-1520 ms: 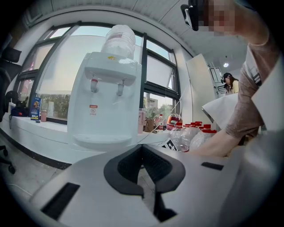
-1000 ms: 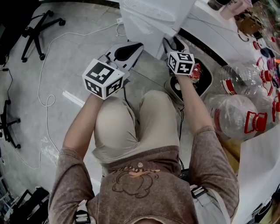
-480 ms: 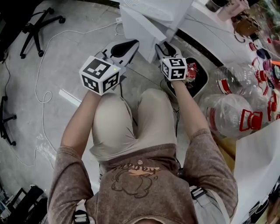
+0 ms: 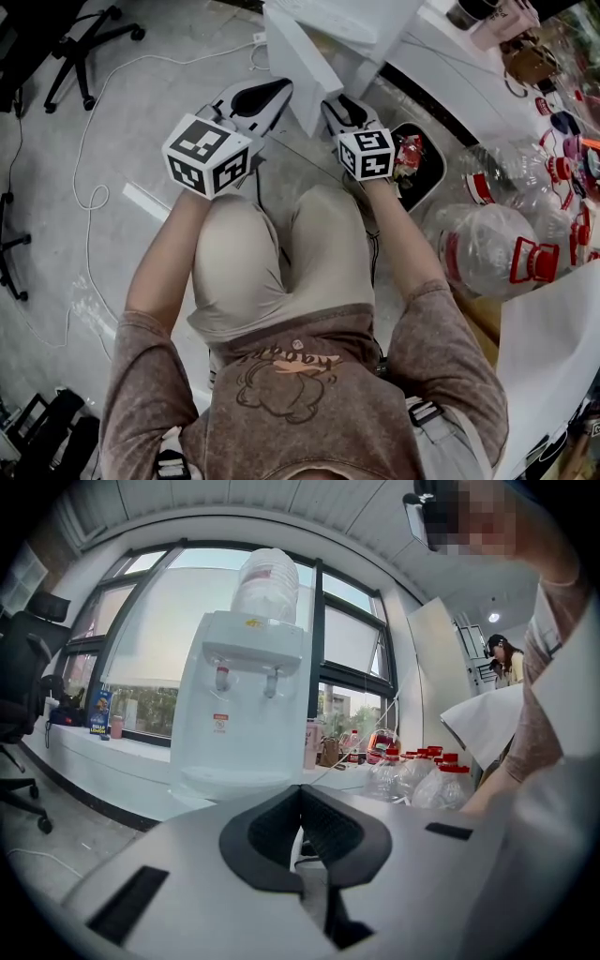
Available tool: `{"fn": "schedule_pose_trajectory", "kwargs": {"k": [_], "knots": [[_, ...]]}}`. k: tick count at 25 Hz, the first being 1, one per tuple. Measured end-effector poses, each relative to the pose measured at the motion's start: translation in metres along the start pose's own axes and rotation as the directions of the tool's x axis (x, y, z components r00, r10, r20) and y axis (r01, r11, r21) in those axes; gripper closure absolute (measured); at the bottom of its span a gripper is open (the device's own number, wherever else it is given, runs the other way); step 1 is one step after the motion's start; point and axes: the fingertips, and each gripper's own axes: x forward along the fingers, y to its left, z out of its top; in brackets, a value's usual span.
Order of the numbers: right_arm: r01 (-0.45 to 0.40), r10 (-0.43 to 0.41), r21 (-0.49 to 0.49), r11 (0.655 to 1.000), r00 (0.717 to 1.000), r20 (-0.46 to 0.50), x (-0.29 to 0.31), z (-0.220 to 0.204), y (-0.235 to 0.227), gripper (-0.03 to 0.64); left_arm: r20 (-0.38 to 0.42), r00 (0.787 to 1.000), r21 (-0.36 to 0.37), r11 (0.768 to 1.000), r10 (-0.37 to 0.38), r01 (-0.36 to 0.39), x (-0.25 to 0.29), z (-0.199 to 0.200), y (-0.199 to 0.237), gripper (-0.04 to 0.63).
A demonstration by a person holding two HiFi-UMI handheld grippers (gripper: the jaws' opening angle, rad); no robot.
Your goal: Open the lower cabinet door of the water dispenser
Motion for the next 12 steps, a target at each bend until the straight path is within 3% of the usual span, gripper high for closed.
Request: {"fn": "schedule_pose_trajectory", "kwargs": {"k": [12], "knots": [[-0.165,0.164,-0.065,0.984,0.986,-0.020,0.011,0.003,0.060,0.537,0.017,0.999,0.001,0.999,0.047,-0.048,-0.020,0.004,0.011,0.583]]}}
